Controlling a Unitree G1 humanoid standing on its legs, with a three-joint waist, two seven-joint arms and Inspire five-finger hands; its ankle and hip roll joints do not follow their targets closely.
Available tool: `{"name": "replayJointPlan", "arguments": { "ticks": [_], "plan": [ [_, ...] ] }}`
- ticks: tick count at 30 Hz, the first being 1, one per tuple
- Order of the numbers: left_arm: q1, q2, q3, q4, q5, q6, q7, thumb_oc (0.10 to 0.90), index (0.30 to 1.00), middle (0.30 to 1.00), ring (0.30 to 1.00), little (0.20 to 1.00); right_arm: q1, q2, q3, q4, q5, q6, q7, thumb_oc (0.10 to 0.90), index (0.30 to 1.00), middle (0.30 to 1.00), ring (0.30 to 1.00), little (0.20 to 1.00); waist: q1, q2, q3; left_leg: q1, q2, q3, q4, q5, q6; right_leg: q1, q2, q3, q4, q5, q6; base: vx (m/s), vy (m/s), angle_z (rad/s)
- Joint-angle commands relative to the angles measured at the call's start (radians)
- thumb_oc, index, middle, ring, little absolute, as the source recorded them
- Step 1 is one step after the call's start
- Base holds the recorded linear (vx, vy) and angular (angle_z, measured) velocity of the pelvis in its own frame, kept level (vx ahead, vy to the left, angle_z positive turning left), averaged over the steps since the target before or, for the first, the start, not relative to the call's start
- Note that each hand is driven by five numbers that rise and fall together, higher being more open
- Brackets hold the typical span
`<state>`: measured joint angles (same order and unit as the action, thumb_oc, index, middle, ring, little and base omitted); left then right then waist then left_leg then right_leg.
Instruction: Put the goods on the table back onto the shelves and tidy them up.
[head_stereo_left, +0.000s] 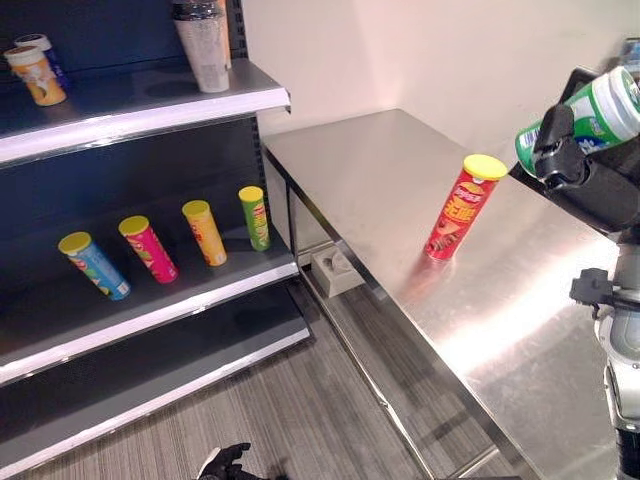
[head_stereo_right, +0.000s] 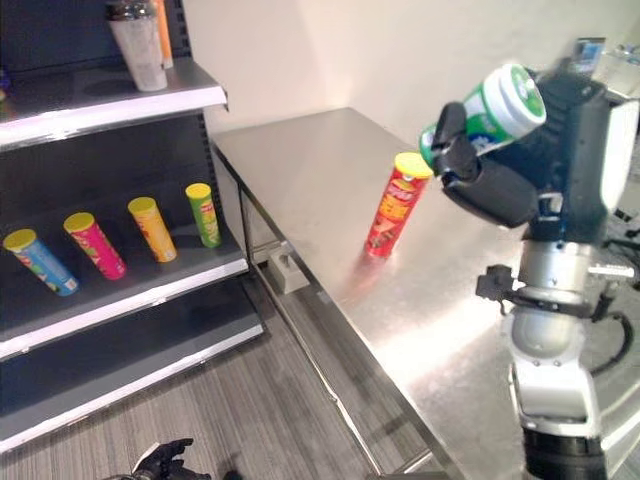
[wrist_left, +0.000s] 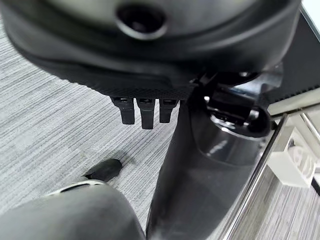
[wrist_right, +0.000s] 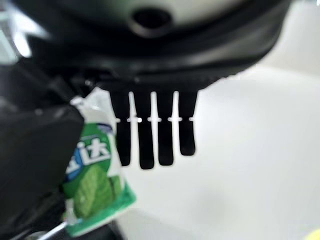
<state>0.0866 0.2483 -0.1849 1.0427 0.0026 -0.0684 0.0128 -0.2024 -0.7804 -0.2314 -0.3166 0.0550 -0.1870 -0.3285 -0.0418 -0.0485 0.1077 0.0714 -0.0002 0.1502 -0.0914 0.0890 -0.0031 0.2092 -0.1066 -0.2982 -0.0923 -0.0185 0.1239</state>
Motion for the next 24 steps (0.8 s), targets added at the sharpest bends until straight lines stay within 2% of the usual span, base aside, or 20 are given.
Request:
{"name": "replayJointPlan", "arguments": {
  "ticks": [1, 4, 5, 7, 9, 11, 13, 15, 16, 17, 20, 21, 22, 24],
  "plan": [
    [-0.048, 0.04, -0.016, 0.002, -0.02, -0.008, 0.012, 0.8, 0.9, 0.9, 0.9, 0.9, -0.183, -0.077, -0.031, 0.008, 0.071, -0.083, -0.013, 0.4, 0.3, 0.3, 0.3, 0.3, 0.056, -0.013, -0.032, 0.174, 0.027, 0.013, 0.008, -0.211, -0.042, -0.102, 0.03, 0.029, 0.005, 0.053, 0.014, 0.03, -0.083, 0.23],
    [-0.041, 0.043, -0.017, -0.009, -0.058, -0.008, 0.012, 0.8, 0.9, 0.9, 0.9, 0.9, -0.278, -0.113, 0.052, 0.043, 0.111, -0.08, 0.005, 0.4, 0.3, 0.3, 0.3, 0.3, 0.086, -0.03, -0.022, 0.143, 0.043, -0.012, 0.078, -0.223, -0.053, -0.087, 0.036, 0.021, 0.005, 0.037, -0.001, 0.01, -0.106, 0.16],
    [-0.041, 0.041, -0.015, -0.01, -0.059, -0.007, 0.011, 0.8, 0.9, 0.9, 0.9, 0.9, -0.286, -0.115, 0.058, 0.048, 0.113, -0.082, 0.005, 0.4, 0.3, 0.3, 0.3, 0.3, 0.081, -0.029, -0.021, 0.137, 0.044, -0.014, 0.088, -0.227, -0.054, -0.088, 0.035, 0.018, 0.005, 0.036, -0.002, -0.02, -0.107, 0.15],
    [-0.041, 0.048, -0.016, -0.011, -0.079, -0.008, 0.012, 0.8, 0.9, 0.9, 0.9, 0.9, -0.333, -0.135, 0.099, 0.064, 0.137, -0.084, 0.012, 0.4, 0.3, 0.3, 0.3, 0.3, 0.097, -0.04, -0.008, 0.104, 0.051, -0.029, 0.148, -0.232, -0.065, -0.083, 0.036, 0.011, 0.005, 0.029, -0.012, -0.03, -0.09, 0.27],
    [-0.046, 0.057, -0.016, -0.027, -0.1, -0.008, 0.012, 0.8, 0.9, 0.9, 0.9, 0.9, -0.388, -0.184, 0.12, 0.079, 0.15, -0.082, 0.013, 0.4, 0.3, 0.3, 0.3, 0.3, 0.111, -0.048, 0.025, 0.034, 0.049, -0.058, 0.275, -0.232, -0.087, -0.069, 0.039, 0.002, 0.005, 0.015, -0.027, -0.09, -0.109, 0.34],
    [-0.055, 0.063, -0.013, -0.03, -0.119, -0.009, 0.016, 0.8, 0.9, 0.9, 0.9, 0.9, -0.432, -0.218, 0.142, 0.095, 0.163, -0.083, 0.015, 0.4, 0.3, 0.3, 0.3, 0.3, 0.121, -0.059, 0.048, -0.047, 0.048, -0.078, 0.389, -0.178, -0.11, -0.066, 0.035, -0.021, 0.005, 0.009, -0.04, -0.11, -0.083, 0.67],
    [-0.057, 0.062, -0.012, -0.038, -0.142, -0.008, 0.02, 0.8, 0.9, 0.9, 0.9, 0.9, -0.462, -0.26, 0.163, 0.113, 0.178, -0.084, 0.017, 0.4, 0.3, 0.3, 0.3, 0.3, 0.116, -0.061, 0.057, -0.108, 0.088, -0.075, 0.423, -0.139, -0.124, -0.062, 0.027, -0.069, 0.005, -0.002, -0.04, -0.05, -0.011, 1.08],
    [-0.053, 0.064, -0.014, -0.026, -0.144, -0.003, 0.015, 0.8, 0.9, 0.9, 0.9, 0.9, -0.51, -0.285, 0.208, 0.138, 0.192, -0.074, 0.02, 0.4, 0.3, 0.3, 0.3, 0.3, 0.119, -0.063, 0.045, -0.089, 0.163, -0.041, 0.282, -0.128, -0.127, -0.057, 0.005, -0.108, 0.005, -0.002, -0.018, 0.05, 0.141, 0.7],
    [-0.049, 0.074, -0.013, -0.019, -0.146, -0.008, 0.025, 0.8, 0.9, 0.9, 0.9, 0.9, -0.541, -0.291, 0.235, 0.164, 0.191, -0.072, 0.018, 0.4, 0.3, 0.3, 0.3, 0.3, 0.123, -0.059, 0.04, -0.121, 0.209, -0.06, 0.192, -0.056, -0.138, -0.063, -0.008, -0.108, 0.005, -0.001, -0.004, 0.08, 0.217, 0.48],
    [-0.046, 0.075, -0.012, -0.018, -0.152, -0.01, 0.029, 0.8, 0.9, 0.9, 0.9, 0.9, -0.559, -0.291, 0.252, 0.179, 0.196, -0.075, 0.013, 0.4, 0.3, 0.3, 0.3, 0.3, 0.122, -0.052, 0.036, -0.132, 0.233, -0.064, 0.14, -0.011, -0.15, -0.064, -0.009, -0.103, 0.005, -0.007, 0.001, 0.04, 0.154, 0.53],
    [-0.044, 0.074, -0.009, -0.016, -0.156, -0.009, 0.032, 0.8, 0.9, 0.9, 0.9, 0.9, -0.568, -0.291, 0.266, 0.191, 0.195, -0.076, 0.011, 0.4, 0.3, 0.3, 0.3, 0.3, 0.121, -0.045, 0.028, -0.136, 0.252, -0.062, 0.086, 0.026, -0.159, -0.068, -0.01, -0.098, 0.005, -0.014, 0.003, 0.07, 0.112, 0.21],
    [-0.035, 0.077, -0.001, -0.011, -0.167, -0.011, 0.038, 0.8, 0.9, 0.9, 0.9, 0.9, -0.581, -0.295, 0.274, 0.197, 0.191, -0.066, 0.013, 0.4, 0.3, 0.3, 0.3, 0.3, 0.126, -0.025, 0.016, -0.125, 0.256, -0.07, 0.031, 0.039, -0.171, -0.063, -0.014, -0.085, 0.005, -0.019, 0.016, 0.17, 0.275, -0.04],
    [-0.023, 0.073, -0.001, -0.01, -0.157, -0.012, 0.037, 0.8, 0.9, 0.9, 0.9, 0.9, -0.586, -0.287, 0.275, 0.198, 0.184, -0.062, 0.01, 0.4, 0.3, 0.3, 0.3, 0.3, 0.128, -0.004, -0.004, -0.1, 0.243, -0.076, 0.004, 0.026, -0.182, -0.059, -0.021, -0.08, 0.005, -0.013, 0.022, 0.17, 0.277, -0.14],
    [-0.02, 0.072, -0.003, -0.006, -0.151, -0.012, 0.036, 0.8, 0.9, 0.9, 0.9, 0.9, -0.591, -0.281, 0.28, 0.203, 0.183, -0.06, 0.007, 0.4, 0.3, 0.3, 0.3, 0.3, 0.127, 0.002, -0.014, -0.091, 0.23, -0.072, 0.004, 0.015, -0.183, -0.059, -0.035, -0.077, 0.005, -0.005, 0.028, 0.09, 0.197, 0.0]
  ]
}}
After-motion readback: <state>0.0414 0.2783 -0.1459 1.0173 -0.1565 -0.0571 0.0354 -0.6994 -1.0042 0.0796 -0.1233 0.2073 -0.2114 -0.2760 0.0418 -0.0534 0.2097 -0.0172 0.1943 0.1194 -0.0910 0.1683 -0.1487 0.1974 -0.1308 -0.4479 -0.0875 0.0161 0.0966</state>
